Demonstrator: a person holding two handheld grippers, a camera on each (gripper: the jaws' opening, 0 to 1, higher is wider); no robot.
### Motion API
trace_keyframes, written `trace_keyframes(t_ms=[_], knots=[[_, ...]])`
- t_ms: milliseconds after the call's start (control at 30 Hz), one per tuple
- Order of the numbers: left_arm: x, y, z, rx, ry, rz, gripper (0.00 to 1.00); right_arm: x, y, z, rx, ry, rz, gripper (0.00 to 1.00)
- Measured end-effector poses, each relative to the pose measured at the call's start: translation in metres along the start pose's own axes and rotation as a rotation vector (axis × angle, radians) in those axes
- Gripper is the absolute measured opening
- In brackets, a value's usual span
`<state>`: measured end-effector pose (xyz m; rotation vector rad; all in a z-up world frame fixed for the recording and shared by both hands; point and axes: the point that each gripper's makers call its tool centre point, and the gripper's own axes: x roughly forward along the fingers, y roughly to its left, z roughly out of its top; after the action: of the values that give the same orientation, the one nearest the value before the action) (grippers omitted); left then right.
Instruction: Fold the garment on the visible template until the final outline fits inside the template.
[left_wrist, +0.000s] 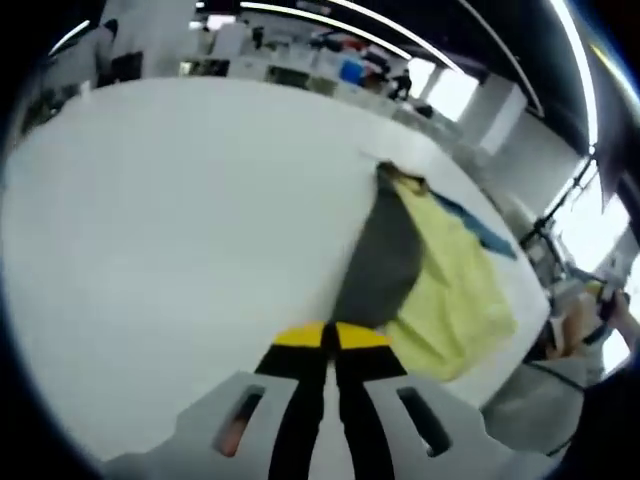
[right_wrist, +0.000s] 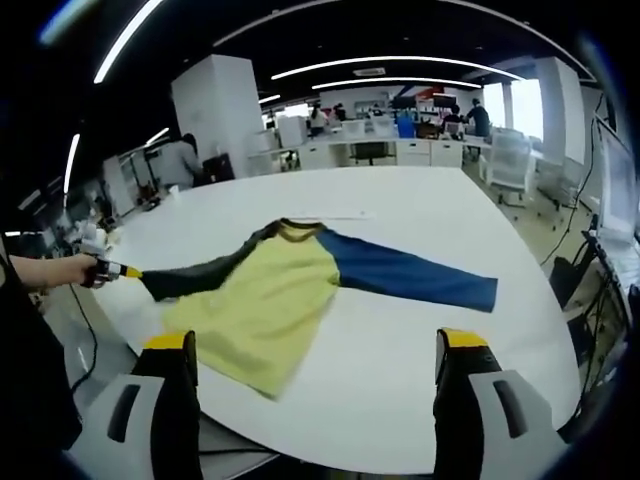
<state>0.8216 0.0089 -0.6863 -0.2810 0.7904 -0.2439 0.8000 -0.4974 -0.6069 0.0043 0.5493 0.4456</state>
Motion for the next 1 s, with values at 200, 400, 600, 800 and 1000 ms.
trace_keyframes(t_ms=[200,400,600,800,1000], knots=[[-0.003,0.02,0.016,0.016,-0.013,0.043,0.0,-0.004,0.002,-0.003,0.005,0.002,-0.005,0.99],[0.002,0.045,0.033,0.041,0.002,0.085,0.0,-0.006,0.004,-0.004,0.008,0.004,-0.013,0.98],[0.009,0.073,0.047,0.042,0.02,0.139,0.0,-0.003,0.013,-0.006,0.009,0.012,-0.012,0.98],[0.009,0.097,0.06,0.063,0.029,0.178,0.0,-0.002,0.022,-0.009,0.005,0.024,-0.015,0.98],[0.008,0.121,0.068,0.046,0.034,0.215,0.0,-0.002,0.025,-0.008,0.003,0.032,-0.028,0.98]])
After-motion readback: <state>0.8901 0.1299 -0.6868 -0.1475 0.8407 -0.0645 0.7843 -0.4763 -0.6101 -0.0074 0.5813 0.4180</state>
